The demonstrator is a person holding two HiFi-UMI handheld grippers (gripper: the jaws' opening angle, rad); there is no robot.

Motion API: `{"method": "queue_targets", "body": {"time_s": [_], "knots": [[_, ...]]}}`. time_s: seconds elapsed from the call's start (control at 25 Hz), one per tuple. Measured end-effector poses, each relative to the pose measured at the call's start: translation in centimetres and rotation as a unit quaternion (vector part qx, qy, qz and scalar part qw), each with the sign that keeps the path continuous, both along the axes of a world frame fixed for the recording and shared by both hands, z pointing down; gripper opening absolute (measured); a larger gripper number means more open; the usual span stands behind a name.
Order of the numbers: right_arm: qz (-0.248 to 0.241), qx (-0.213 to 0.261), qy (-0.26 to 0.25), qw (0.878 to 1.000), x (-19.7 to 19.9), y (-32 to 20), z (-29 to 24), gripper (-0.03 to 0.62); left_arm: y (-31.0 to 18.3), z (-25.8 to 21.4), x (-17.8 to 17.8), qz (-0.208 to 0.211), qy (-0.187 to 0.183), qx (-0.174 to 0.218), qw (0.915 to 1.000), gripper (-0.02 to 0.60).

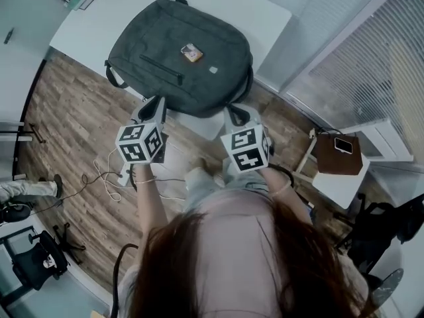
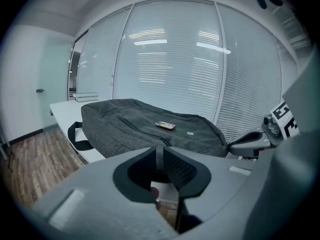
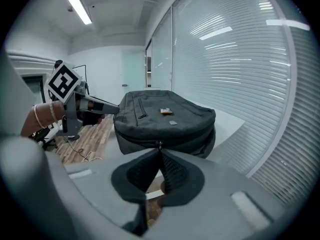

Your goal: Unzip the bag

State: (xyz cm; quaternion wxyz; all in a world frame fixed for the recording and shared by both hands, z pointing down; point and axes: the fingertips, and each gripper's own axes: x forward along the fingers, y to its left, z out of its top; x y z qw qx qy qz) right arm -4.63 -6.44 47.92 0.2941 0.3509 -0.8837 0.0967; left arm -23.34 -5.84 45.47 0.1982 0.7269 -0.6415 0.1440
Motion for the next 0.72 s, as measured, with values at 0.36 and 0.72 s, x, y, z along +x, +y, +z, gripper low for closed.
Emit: {"method": "queue_targets", "body": {"time_s": [0.36,0.72], "knots": [[-0.044,-0.007,-0.006,0.999,0.0,0.1,0.1,0.012,1.1,-2.0,5.5,0.047,0.001,0.017,0.9987,0.087],[-0.049,-0.007,-0.012,0.999,0.0,0.1,0.0,0.012,1.1,-2.2,11.4,0.135,-0.021,0.001,0.9906,0.13]]}}
